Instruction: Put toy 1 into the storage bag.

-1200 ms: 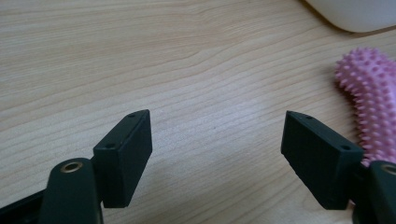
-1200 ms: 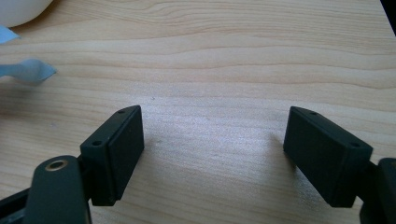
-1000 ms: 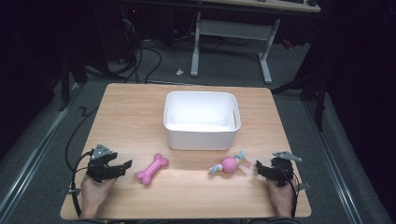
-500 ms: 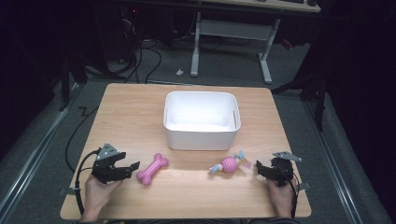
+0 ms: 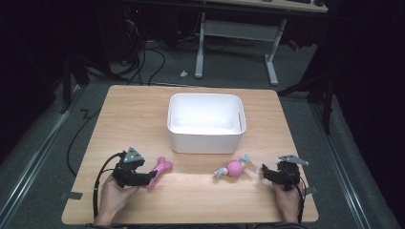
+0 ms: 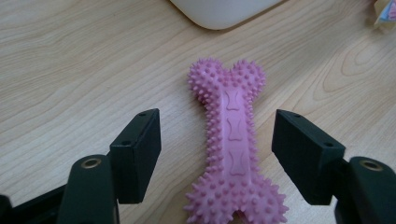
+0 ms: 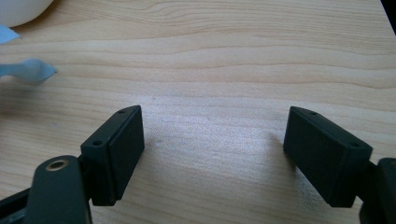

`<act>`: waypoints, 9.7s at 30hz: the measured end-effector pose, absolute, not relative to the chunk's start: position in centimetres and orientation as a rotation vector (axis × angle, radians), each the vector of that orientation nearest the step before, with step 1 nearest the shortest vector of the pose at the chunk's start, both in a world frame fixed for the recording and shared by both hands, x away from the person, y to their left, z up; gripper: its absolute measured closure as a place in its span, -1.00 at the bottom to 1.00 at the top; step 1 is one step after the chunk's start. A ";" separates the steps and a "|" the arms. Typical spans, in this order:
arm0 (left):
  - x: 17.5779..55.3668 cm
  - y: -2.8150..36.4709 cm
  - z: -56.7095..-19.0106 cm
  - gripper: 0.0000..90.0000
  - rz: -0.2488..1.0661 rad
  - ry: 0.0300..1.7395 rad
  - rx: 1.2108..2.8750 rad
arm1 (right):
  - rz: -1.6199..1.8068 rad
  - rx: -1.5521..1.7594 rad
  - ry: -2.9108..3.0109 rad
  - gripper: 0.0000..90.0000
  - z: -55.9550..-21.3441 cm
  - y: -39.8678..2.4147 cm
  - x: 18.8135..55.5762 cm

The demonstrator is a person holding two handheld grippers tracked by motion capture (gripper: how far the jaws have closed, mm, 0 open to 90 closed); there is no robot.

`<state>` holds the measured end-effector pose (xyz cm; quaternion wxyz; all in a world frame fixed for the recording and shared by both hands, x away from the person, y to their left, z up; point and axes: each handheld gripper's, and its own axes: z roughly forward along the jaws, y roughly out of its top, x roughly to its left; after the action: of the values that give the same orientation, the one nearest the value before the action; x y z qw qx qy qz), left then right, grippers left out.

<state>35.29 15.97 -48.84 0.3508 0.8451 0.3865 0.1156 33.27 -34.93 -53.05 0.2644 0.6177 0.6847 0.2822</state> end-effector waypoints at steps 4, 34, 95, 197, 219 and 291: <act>35.4 15.4 -48.9 -0.23 0.299 0.993 2.207 | 0.762 1.669 1.851 -0.54 -53.0 -34.9 33.3; 36.9 12.8 -49.8 0.02 0.283 1.010 2.338 | 0.763 1.668 1.851 -0.54 -53.0 -34.9 33.3; 37.7 14.7 -43.1 0.33 0.210 0.933 2.158 | 0.764 1.664 1.855 -0.54 -53.0 -34.9 33.3; 48.6 1.8 -36.3 0.32 0.208 0.707 2.208 | 0.766 1.653 1.867 -0.54 -53.0 -34.9 33.2; 49.0 0.4 -37.9 0.32 0.210 0.707 2.256 | 0.765 1.653 1.866 -0.54 -53.0 -34.9 33.2; 44.5 9.3 -35.9 -0.20 0.364 0.795 2.091 | 0.770 1.651 1.866 -0.53 -53.0 -34.8 33.2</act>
<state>44.51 9.29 -35.88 0.4237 0.8357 0.3178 0.1456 33.23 -34.84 -53.05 0.2636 0.6108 0.6903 0.2846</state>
